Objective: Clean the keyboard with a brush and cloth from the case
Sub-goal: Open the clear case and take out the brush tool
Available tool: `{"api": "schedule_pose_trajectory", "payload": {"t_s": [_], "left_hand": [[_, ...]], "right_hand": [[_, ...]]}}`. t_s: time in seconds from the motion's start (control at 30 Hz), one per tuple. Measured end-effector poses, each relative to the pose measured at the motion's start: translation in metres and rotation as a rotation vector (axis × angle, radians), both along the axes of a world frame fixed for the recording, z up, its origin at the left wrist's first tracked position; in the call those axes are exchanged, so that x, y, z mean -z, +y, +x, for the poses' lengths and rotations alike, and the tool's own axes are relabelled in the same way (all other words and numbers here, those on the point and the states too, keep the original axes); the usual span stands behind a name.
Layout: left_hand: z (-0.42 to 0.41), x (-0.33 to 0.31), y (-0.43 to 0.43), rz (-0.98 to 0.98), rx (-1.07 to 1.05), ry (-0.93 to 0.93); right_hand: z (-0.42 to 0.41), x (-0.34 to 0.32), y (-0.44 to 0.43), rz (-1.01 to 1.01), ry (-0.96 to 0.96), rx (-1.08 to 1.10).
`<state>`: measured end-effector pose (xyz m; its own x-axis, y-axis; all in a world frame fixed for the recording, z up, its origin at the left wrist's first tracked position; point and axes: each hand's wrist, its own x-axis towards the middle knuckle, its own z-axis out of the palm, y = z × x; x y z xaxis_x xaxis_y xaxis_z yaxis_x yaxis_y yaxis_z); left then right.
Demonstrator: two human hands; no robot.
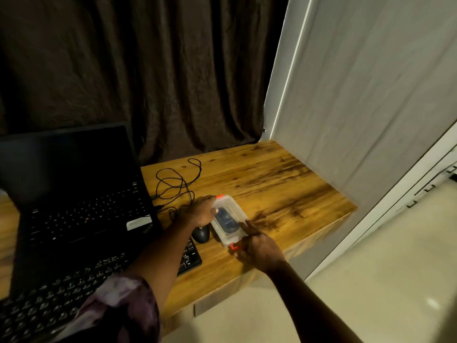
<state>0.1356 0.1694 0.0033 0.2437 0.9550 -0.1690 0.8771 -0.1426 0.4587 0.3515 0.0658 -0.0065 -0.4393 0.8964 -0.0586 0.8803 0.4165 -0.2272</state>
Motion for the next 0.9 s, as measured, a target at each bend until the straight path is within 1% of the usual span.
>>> {"api": "schedule_pose_trajectory", "payload": {"t_s": [0.1,0.2,0.27,0.37,0.43,0.53,0.63,0.67,0.73,0.8,0.87,0.9], "left_hand": [[0.001,0.009,0.006,0.031,-0.123,-0.141],[0.005,0.008,0.013,0.037,-0.225,-0.184],[0.009,0.007,0.017,0.020,-0.314,-0.220],[0.013,0.008,0.024,-0.045,-0.474,-0.326],[0.014,0.008,0.028,-0.087,-0.551,-0.371],[0.015,0.007,0.035,-0.119,-0.595,-0.397],[0.014,0.005,0.039,-0.159,-0.659,-0.405],[0.012,0.005,0.039,-0.158,-0.673,-0.377],[0.008,0.004,0.033,-0.081,-0.689,-0.274],[0.005,0.006,0.023,0.075,-0.673,-0.203],[0.005,0.013,0.015,0.156,-0.619,-0.253],[0.005,0.015,0.010,0.159,-0.583,-0.274]], "right_hand": [[-0.010,-0.010,0.002,-0.043,0.046,0.125],[-0.022,-0.016,0.008,-0.098,0.031,0.237],[-0.024,-0.019,0.010,-0.140,-0.043,0.250],[-0.026,-0.024,0.011,-0.167,-0.117,0.231],[-0.027,-0.022,0.010,-0.171,-0.115,0.218],[-0.025,-0.016,0.010,-0.169,-0.068,0.234],[-0.029,-0.014,0.009,-0.147,-0.038,0.254],[-0.030,-0.014,0.009,-0.129,-0.031,0.250],[-0.034,-0.012,0.008,-0.086,-0.009,0.218],[-0.035,-0.012,0.008,-0.039,0.029,0.197],[-0.035,-0.013,0.009,-0.020,0.029,0.227],[-0.036,-0.011,0.011,-0.011,0.017,0.235]]}}
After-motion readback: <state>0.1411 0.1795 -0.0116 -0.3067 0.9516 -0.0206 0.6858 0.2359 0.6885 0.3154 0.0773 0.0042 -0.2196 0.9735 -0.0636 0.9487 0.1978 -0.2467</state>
